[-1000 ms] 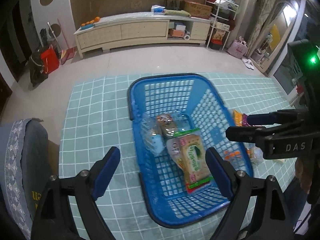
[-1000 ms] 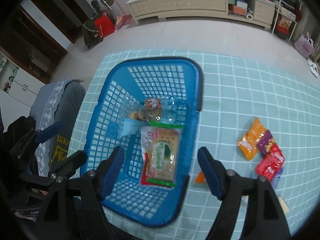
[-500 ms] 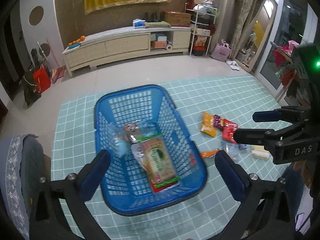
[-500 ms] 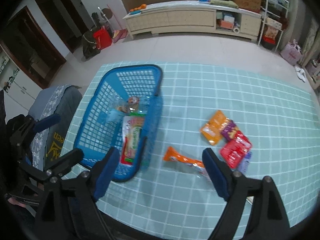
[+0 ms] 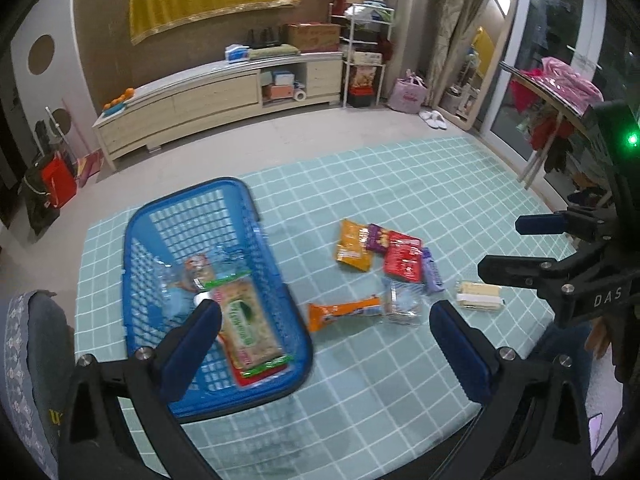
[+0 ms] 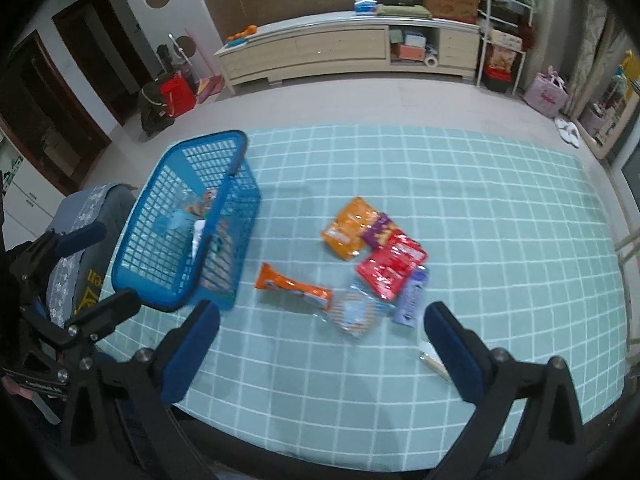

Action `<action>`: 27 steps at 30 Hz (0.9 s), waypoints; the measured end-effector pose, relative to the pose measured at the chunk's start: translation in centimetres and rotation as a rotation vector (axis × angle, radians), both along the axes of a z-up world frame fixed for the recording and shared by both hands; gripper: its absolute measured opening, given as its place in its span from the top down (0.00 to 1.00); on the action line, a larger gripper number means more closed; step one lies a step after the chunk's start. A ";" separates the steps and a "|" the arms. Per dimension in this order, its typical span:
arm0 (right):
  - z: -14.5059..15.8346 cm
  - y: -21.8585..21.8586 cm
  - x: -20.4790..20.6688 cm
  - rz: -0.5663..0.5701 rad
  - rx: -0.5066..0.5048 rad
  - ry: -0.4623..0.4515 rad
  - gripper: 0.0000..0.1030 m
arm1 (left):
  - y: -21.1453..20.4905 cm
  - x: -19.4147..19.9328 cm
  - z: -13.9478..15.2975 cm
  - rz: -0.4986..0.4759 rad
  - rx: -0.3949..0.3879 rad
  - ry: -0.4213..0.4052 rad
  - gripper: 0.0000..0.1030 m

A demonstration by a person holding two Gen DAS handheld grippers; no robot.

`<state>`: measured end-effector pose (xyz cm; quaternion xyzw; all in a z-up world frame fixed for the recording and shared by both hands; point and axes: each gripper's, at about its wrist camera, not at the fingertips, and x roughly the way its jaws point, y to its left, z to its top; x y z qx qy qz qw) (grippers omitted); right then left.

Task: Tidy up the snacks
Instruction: 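Move both grippers away from the basket toward the remaining snacks, then grasp the striped round biscuit bag with left gripper while right grasps the white-banded cracker pack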

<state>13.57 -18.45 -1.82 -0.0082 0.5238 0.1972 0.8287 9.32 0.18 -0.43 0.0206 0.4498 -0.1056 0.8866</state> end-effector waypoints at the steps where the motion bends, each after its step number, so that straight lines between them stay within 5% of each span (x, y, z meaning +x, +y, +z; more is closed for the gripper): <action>1: 0.0 -0.5 -0.1 -0.006 0.002 -0.002 0.00 | -0.6 0.1 -0.2 -0.008 0.001 0.004 0.00; 9: -1.4 -4.7 -0.4 -0.043 0.007 -0.010 0.00 | -4.7 0.8 -1.7 -0.060 0.000 0.031 0.00; 17: -5.4 -8.3 -0.3 -0.094 0.034 0.083 0.00 | -8.6 1.1 -4.3 -0.124 0.000 0.059 0.00; 27: -9.7 -10.0 -0.4 -0.066 -0.049 0.113 0.00 | -11.3 2.8 -8.8 -0.186 -0.007 0.152 0.00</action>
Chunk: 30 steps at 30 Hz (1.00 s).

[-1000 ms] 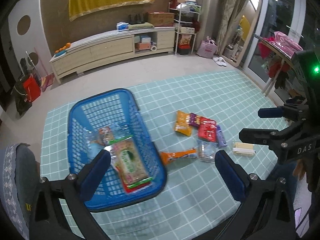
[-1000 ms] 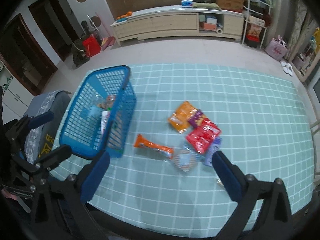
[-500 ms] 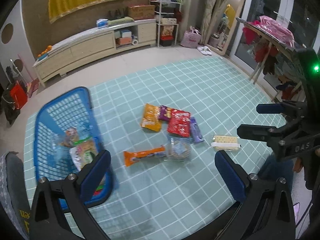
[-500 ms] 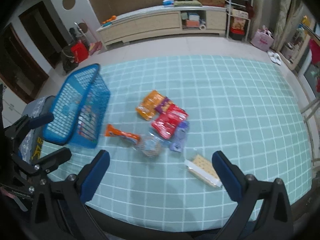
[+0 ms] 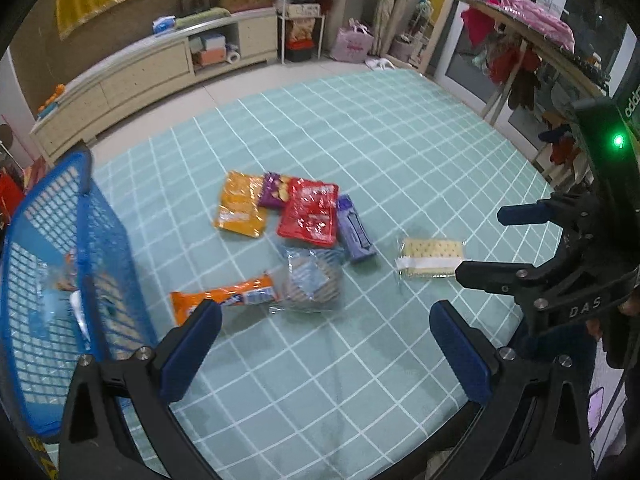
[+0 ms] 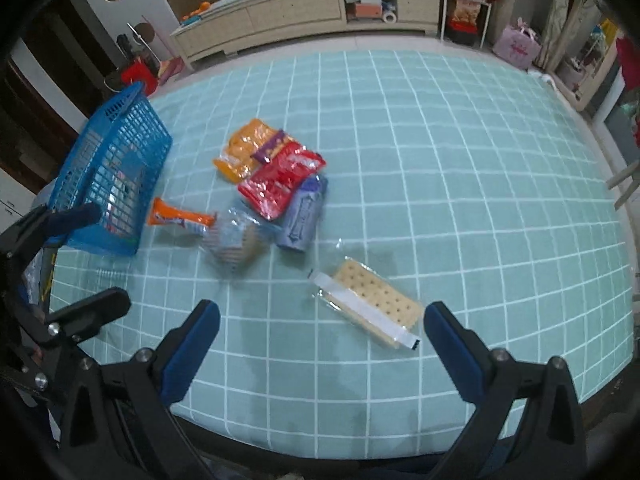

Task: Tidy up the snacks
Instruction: 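Grasp the striped round biscuit bag with left gripper while right grasps the white-banded cracker pack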

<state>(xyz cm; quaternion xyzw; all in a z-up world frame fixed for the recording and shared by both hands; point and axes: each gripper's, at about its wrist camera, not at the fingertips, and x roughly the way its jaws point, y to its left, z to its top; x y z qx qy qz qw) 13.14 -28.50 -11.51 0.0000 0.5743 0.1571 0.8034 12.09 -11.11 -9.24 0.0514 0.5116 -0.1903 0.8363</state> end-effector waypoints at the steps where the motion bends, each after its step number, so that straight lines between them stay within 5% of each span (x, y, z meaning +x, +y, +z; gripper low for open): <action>1: -0.3 -0.2 0.1 0.004 0.002 -0.003 0.00 | -0.2 0.2 -0.4 -0.006 0.003 0.005 0.00; 13: -3.5 -1.3 1.0 0.063 -0.059 -0.044 0.00 | -2.6 3.0 -5.2 -0.070 0.080 0.064 0.00; 17: -4.3 -1.8 1.3 0.078 -0.069 -0.048 0.00 | -3.5 4.5 -6.9 -0.085 0.108 0.090 0.18; 30: -6.0 -2.7 2.3 0.164 -0.050 -0.023 0.08 | -5.1 7.3 -9.8 -0.137 0.189 0.129 0.35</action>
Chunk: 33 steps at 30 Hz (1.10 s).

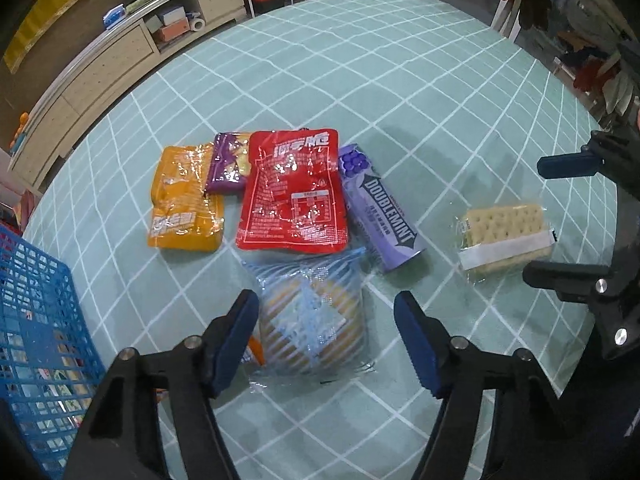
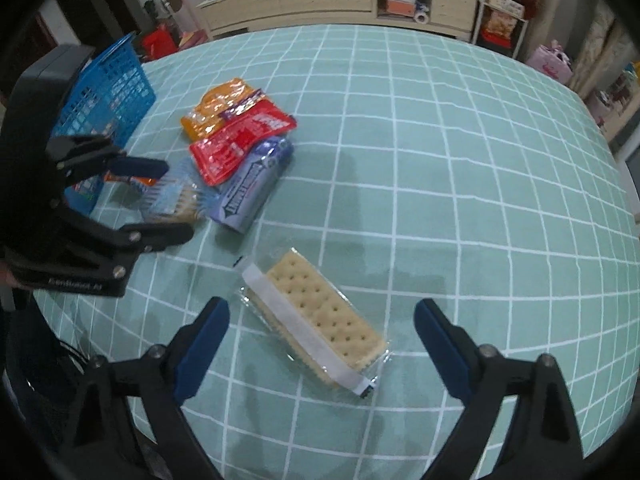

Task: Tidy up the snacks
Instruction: 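Grasp the striped round biscuit bag with left gripper while right grasps the white-banded cracker pack, then lift both held snacks and carry them over the blue basket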

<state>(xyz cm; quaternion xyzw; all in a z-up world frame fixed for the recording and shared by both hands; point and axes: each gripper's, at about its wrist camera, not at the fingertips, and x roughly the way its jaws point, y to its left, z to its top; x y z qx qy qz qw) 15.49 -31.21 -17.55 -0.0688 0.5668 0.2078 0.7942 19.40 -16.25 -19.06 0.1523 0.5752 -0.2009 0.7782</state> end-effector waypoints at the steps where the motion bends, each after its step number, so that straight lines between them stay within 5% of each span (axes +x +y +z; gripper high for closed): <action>1: 0.0 0.1 0.0 0.016 -0.002 0.000 0.09 | 0.0 0.0 0.0 -0.001 -0.002 0.001 0.35; 11: -0.8 1.8 -0.2 0.157 -0.035 0.030 0.18 | -0.8 -0.4 -1.4 -0.045 0.020 0.030 0.37; 14: -1.1 1.8 0.0 0.169 -0.042 0.044 0.20 | -0.2 -0.1 -1.8 -0.007 0.010 0.051 0.48; 19: -1.3 1.5 0.1 0.190 -0.032 0.059 0.31 | -0.2 0.0 -1.9 -0.004 0.011 0.063 0.49; 30: -2.0 2.8 -0.4 0.241 -0.098 0.067 0.34 | -1.0 -1.6 -1.9 0.009 0.010 0.059 0.50; 33: -2.0 3.3 -0.8 0.241 -0.142 0.043 0.49 | -0.5 -2.2 -1.6 0.033 -0.004 0.064 0.50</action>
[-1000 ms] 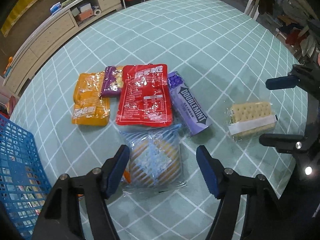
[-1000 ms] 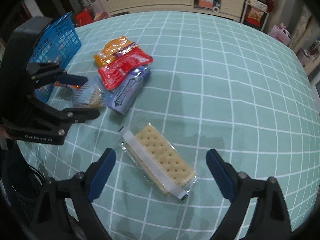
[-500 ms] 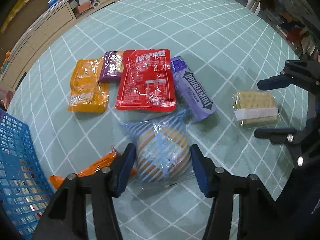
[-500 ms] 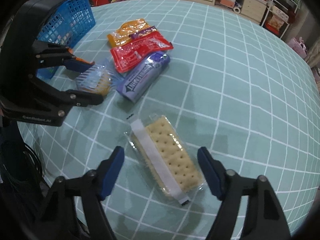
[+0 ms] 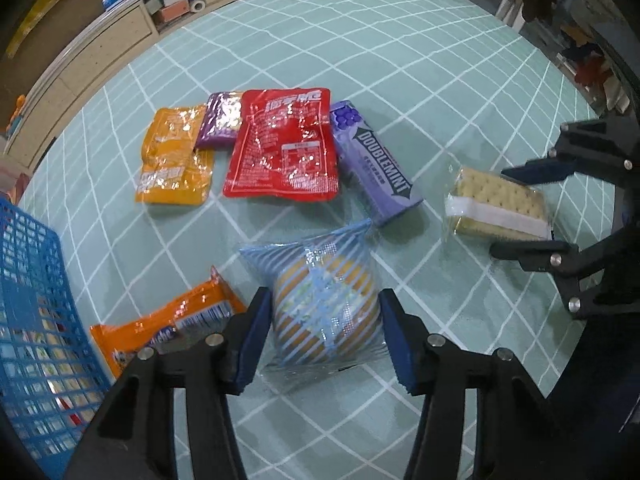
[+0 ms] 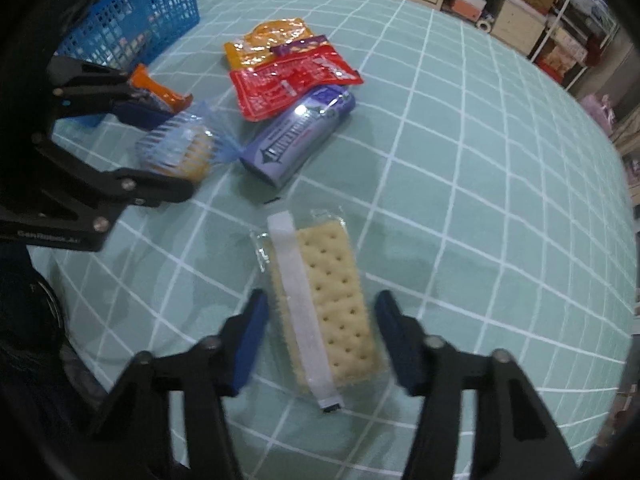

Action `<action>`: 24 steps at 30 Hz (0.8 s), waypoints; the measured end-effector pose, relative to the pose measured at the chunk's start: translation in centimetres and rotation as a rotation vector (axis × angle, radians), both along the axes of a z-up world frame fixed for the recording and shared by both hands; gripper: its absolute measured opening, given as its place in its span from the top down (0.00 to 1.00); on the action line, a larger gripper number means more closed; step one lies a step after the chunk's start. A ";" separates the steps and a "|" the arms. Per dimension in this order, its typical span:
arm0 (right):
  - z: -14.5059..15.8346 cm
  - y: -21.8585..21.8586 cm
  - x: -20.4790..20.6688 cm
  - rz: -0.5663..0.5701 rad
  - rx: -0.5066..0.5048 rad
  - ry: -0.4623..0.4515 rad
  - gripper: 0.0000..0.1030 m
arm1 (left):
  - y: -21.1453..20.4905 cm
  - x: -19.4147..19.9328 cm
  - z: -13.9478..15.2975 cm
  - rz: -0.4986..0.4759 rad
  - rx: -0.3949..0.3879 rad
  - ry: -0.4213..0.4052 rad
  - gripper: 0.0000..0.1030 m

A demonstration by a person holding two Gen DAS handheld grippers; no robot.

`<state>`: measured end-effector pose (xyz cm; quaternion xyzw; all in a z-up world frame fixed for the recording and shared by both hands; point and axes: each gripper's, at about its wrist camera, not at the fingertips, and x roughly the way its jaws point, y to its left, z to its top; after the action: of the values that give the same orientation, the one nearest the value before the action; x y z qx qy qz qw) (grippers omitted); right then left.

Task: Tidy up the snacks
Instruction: 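Lift both held snacks and carry them over the blue basket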

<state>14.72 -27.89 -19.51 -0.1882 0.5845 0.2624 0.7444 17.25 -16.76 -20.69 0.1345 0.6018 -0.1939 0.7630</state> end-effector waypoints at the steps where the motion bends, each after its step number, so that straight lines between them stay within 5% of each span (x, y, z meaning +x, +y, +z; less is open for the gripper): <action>1: 0.0 0.0 0.0 -0.005 0.006 0.007 0.52 | 0.1 -0.1 0.1 0.008 -0.006 0.001 0.50; 10: 2.5 -0.7 -0.5 -0.072 -0.001 -0.040 0.52 | 1.9 -1.6 2.3 0.049 -0.047 -0.035 0.51; 24: 9.4 2.6 -2.2 -0.074 0.033 -0.154 0.52 | 5.6 -5.2 10.2 0.099 -0.108 -0.188 0.51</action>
<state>12.47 -25.32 -10.08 -0.1738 0.5279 0.2290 0.7992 12.01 -11.16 -10.45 0.0808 0.5222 -0.1749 0.8308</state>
